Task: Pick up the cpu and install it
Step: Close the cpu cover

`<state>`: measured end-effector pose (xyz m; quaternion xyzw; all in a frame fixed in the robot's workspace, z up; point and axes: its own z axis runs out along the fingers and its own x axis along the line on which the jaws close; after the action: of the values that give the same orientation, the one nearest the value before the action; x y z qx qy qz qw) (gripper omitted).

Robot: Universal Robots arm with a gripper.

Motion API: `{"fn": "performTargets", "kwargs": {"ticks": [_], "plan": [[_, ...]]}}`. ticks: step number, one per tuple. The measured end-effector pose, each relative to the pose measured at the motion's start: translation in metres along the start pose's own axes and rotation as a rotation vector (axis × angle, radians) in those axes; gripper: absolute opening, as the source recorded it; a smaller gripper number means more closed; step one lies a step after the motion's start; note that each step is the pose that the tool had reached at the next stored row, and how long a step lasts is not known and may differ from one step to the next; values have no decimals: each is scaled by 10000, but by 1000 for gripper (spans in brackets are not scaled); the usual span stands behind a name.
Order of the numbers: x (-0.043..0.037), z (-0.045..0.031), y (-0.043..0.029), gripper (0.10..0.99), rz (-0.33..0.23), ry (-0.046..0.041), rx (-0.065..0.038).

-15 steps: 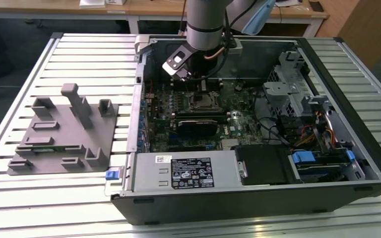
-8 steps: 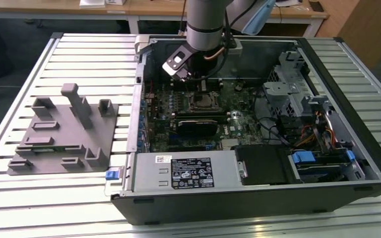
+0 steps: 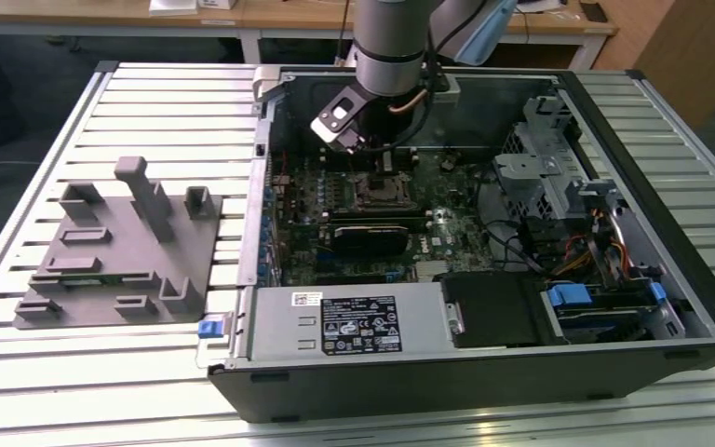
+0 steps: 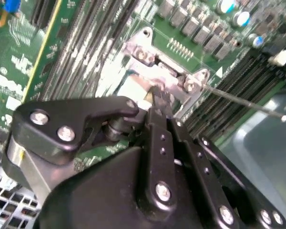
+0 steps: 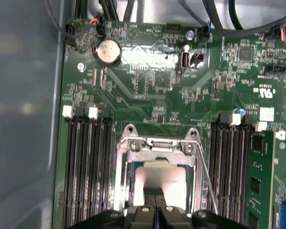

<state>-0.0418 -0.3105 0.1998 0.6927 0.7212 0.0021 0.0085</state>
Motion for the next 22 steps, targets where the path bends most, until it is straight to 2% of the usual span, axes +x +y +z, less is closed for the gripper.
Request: {"fn": "performTargets", "kwargs": {"ticks": [5, 11, 22], "plan": [[-1, -8, 33, 106, 0, 1, -2], [-3, -121, 34, 106, 1, -6, 5], [-5, -121, 71, 106, 0, -6, 5]]}}
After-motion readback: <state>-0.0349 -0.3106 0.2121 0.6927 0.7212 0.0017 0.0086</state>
